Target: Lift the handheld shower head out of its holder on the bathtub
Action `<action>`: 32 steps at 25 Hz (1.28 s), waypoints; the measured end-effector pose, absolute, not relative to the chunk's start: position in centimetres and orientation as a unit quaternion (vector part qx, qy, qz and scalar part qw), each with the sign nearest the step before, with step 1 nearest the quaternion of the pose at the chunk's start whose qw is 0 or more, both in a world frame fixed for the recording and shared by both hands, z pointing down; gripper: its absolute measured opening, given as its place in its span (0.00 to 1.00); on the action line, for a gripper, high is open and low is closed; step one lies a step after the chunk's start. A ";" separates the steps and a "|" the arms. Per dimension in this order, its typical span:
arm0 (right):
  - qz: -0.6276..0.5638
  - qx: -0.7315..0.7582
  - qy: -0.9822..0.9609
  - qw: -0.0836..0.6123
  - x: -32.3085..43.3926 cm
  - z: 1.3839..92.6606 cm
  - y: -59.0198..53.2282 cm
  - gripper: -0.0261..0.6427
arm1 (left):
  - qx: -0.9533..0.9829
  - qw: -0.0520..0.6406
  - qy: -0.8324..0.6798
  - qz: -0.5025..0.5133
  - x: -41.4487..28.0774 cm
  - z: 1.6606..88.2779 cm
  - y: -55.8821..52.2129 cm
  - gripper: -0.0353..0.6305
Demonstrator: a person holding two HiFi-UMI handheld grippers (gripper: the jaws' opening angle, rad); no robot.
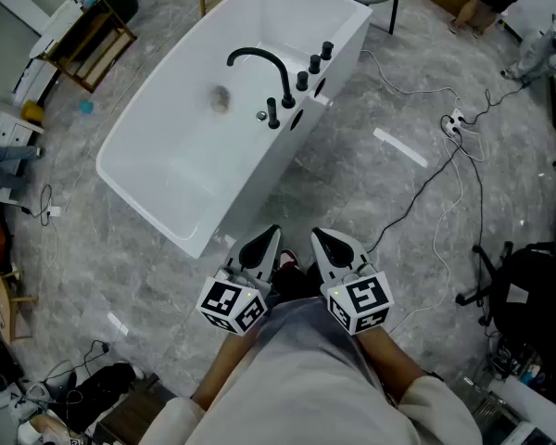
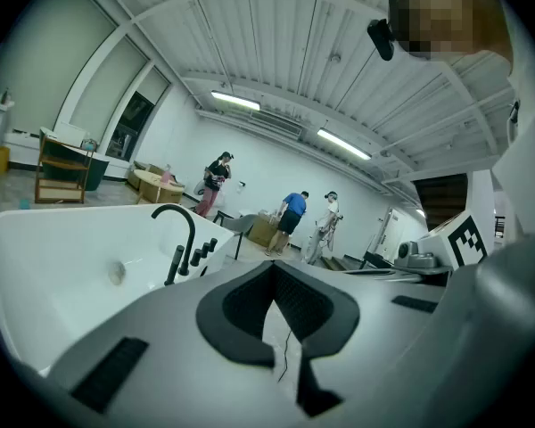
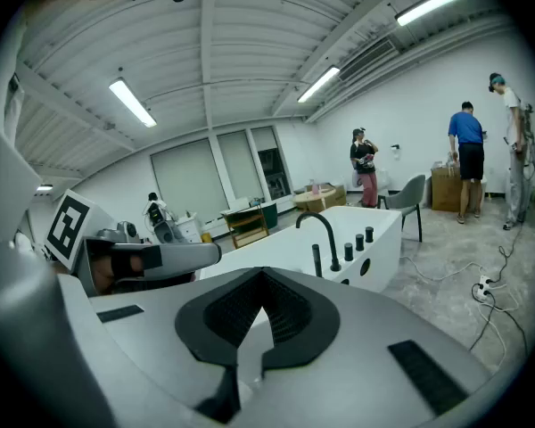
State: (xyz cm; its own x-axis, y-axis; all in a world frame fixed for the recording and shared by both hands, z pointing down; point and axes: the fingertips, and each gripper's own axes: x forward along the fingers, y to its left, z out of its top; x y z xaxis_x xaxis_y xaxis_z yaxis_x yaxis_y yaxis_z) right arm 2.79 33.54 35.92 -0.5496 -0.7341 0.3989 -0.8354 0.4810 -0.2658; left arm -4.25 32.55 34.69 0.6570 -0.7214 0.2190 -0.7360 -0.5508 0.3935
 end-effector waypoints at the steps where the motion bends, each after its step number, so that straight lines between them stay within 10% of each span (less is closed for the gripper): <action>1: 0.217 0.461 -0.853 0.115 3.5 35.9 33.2 0.06 | 0.881 0.231 -0.413 0.017 -3.7 34.7 32.3 0.06; 32: 0.216 0.401 -0.888 0.057 13.1 34.2 23.1 0.07 | 0.873 0.218 -0.435 0.036 7.4 34.4 23.6 0.06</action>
